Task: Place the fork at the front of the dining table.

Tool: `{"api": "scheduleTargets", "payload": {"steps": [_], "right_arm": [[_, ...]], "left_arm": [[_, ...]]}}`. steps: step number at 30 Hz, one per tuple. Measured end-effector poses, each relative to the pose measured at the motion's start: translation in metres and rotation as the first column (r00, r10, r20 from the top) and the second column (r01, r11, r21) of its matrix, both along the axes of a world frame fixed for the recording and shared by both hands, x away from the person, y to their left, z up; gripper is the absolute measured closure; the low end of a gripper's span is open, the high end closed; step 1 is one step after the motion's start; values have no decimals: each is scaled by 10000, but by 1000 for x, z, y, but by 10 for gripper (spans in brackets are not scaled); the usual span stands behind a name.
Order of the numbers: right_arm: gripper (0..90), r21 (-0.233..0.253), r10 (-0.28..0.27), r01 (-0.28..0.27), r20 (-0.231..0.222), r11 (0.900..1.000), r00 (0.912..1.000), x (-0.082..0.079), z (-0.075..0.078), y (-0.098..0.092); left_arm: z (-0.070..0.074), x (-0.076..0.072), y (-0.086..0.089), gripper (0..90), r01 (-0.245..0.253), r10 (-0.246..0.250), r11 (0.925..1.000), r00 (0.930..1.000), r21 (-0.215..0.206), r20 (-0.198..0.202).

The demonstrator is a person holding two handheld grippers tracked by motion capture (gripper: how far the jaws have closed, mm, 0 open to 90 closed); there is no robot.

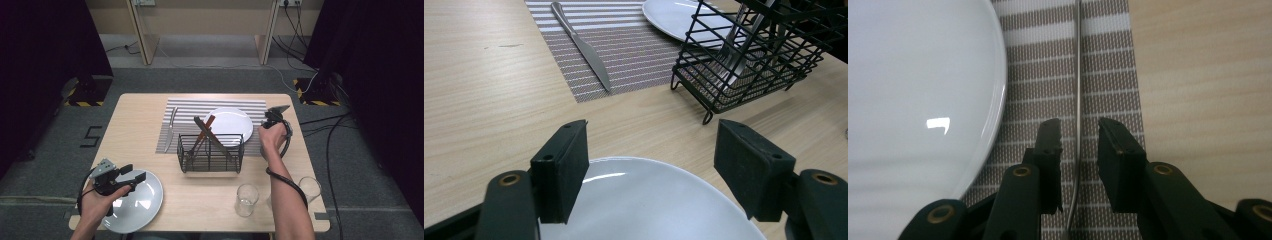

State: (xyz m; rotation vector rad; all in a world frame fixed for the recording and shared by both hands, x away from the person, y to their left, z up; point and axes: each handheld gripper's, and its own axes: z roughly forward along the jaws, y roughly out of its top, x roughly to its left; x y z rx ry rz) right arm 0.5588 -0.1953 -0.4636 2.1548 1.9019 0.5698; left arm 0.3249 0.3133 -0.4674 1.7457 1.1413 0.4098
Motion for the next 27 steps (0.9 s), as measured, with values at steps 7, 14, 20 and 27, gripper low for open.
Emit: {"api": "scheduleTargets", "payload": {"steps": [7, 14, 20, 27], "right_arm": [[738, 87, 109, -104, -634, 9999, 9979, -6, -2, -1], [763, 57, 101, -96, -909, 9999, 9958, -7, -7, 0], [800, -100, 141, -152, -1012, 9998, 9948, -8, -7, 2], [834, -186, 87, -109, -1122, 9998, 9936, -8, -8, 5]], "left_arm": [[0, 0, 0, 294, 1, -1, 10000, 10000, 27, 11], [0, 0, 1, 295, -35, 35, 10000, 10000, 40, -12], [0, 0, 1, 295, -11, 11, 10000, 10000, 22, -3], [-1, 0, 2, 295, -48, 48, 10000, 10000, 38, -34]]}}
